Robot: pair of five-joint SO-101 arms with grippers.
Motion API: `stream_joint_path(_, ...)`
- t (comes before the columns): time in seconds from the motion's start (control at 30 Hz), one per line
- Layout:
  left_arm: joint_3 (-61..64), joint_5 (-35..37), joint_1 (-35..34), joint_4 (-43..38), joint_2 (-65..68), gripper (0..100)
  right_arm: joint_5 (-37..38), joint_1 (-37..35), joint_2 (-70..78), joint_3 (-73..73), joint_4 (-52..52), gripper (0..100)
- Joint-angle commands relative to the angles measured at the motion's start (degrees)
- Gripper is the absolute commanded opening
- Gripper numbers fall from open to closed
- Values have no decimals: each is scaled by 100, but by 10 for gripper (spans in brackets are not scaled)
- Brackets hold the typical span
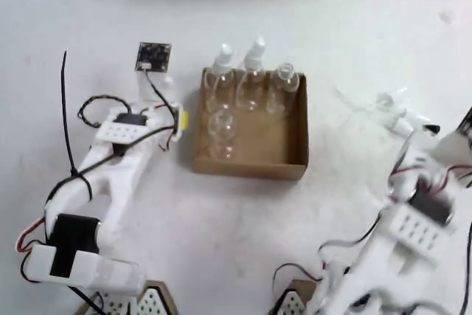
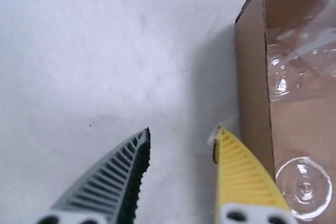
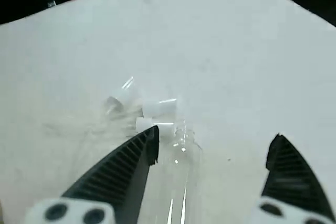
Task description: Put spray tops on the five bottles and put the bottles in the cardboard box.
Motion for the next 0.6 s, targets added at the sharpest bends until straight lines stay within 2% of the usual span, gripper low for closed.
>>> stream_joint_path(0.0,-299,-53,22,-70,-22,188,88,57,1938,-1688,664,297)
stream_joint_path(0.17,-299,-53,31,-70,-22,188,88,48,3688,-2998,1015,297)
stream_joint_path(0.4,-299,-53,40,-70,-22,188,62,22,5385,-4624,1631,297)
stream_joint_path(0.57,-299,-53,40,-70,-22,188,-914,48,6308,-5459,1912,297)
